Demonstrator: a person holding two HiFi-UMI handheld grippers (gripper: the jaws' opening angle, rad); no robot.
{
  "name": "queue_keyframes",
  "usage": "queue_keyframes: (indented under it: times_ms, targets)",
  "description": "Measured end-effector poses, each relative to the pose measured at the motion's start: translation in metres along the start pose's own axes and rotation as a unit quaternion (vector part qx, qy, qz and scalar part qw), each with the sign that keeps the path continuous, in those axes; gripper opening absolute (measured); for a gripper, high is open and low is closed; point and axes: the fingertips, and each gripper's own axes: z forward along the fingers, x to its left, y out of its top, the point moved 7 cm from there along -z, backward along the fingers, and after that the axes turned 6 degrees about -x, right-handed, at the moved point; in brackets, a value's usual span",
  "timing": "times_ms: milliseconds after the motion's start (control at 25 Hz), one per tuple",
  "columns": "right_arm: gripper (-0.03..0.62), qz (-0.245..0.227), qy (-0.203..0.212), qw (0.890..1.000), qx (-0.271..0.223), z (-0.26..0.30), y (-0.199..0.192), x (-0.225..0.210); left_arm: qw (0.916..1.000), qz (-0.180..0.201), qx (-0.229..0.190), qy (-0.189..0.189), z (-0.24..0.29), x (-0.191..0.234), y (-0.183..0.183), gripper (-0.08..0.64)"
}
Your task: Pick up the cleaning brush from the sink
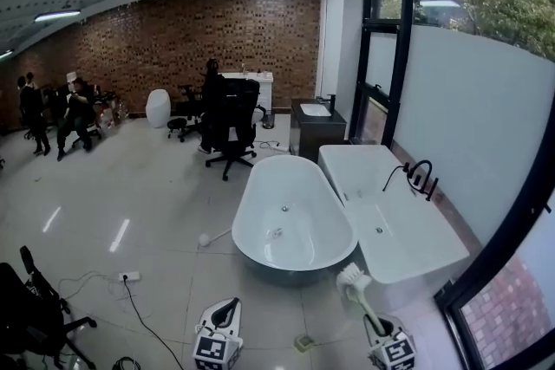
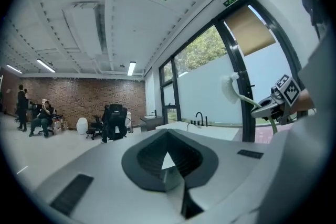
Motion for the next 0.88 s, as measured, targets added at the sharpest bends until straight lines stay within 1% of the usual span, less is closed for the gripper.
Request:
queue_keyframes:
  times_ms: [40,120,160,240,280,360,440,480,560,640,760,880]
  targets:
    - [-0.017,-0.013,0.008,1.0,-0.003,-0.012,0.003,-0.01,1.0,-0.003,-0.006,-0.007,0.001,-0.017,0.009,-0.006]
    - [-0.017,-0.018,0.014,1.0,-0.02,-0.037,0.008,-0.03,0.9998,-0.005,-0.01,-0.018,0.001,-0.049,0.023,-0.006]
    - [-0.017,-0.012,0.013,0.999,-0.034,-0.049,0.011,-0.042,0.9997,-0.003,-0.011,-0.02,0.002,-0.063,0.03,-0.006]
    - [-0.017,0.01,0.007,0.998,-0.066,-0.074,0.017,-0.065,0.9998,-0.009,-0.014,-0.013,0.005,-0.087,0.041,-0.006]
    - [-0.017,0.022,0.002,0.996,-0.083,-0.086,0.02,-0.076,0.9997,-0.018,-0.015,-0.006,0.006,-0.097,0.046,-0.006]
    - [-0.017,0.046,-0.007,0.992,-0.117,-0.107,0.027,-0.099,0.9985,-0.051,-0.022,0.003,0.008,-0.114,0.052,-0.006]
    - [-0.017,0.061,-0.014,0.987,-0.146,-0.124,0.035,-0.12,0.9958,-0.085,-0.033,0.011,0.009,-0.128,0.055,-0.006]
    - [-0.017,0.064,-0.017,0.985,-0.158,-0.13,0.039,-0.13,0.9949,-0.092,-0.038,0.015,0.01,-0.137,0.058,-0.006]
    - [-0.017,0.075,-0.027,0.98,-0.181,-0.14,0.042,-0.15,0.995,-0.086,-0.044,0.022,0.014,-0.157,0.064,-0.006]
    - [-0.017,0.103,-0.046,0.972,-0.205,-0.149,0.043,-0.168,0.9955,-0.077,-0.048,0.026,0.017,-0.171,0.071,-0.008]
    - [-0.018,0.127,-0.07,0.963,-0.227,-0.164,0.039,-0.188,0.9947,-0.076,-0.057,0.037,0.019,-0.18,0.08,-0.008]
    - [-0.017,0.155,-0.087,0.954,-0.242,-0.181,0.029,-0.206,0.9945,-0.073,-0.063,0.04,0.025,-0.19,0.083,-0.008]
